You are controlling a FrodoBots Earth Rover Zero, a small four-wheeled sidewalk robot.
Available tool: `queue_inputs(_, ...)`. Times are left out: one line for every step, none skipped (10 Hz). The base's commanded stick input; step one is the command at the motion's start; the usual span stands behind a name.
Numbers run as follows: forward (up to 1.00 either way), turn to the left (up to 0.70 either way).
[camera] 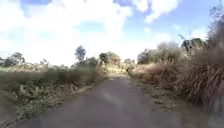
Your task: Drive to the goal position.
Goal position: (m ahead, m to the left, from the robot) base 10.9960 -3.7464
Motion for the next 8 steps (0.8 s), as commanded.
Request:
queue_inputs(0.70,0.00)
queue_inputs(0.70,0.00)
queue_inputs(0.70,0.00)
queue_inputs(0.70,0.00)
queue_inputs(0.70,0.00)
queue_inputs(0.70,0.00)
queue_inputs(0.70,0.00)
queue_inputs(0.70,0.00)
